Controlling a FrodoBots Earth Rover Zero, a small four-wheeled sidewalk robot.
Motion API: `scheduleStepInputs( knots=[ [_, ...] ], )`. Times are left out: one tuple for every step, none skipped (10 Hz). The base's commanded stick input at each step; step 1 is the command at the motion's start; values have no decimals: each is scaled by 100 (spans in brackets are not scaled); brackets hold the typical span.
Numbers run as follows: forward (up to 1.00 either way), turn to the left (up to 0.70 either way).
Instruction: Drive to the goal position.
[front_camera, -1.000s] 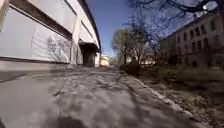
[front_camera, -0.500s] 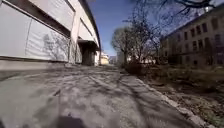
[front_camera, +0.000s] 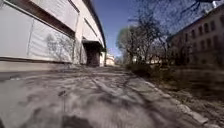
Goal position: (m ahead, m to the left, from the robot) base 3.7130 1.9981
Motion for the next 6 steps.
scheduleStepInputs(
  knots=[
    [100,0],
    [100,0],
    [100,0],
    [100,0],
    [100,0],
    [100,0]
  ],
)
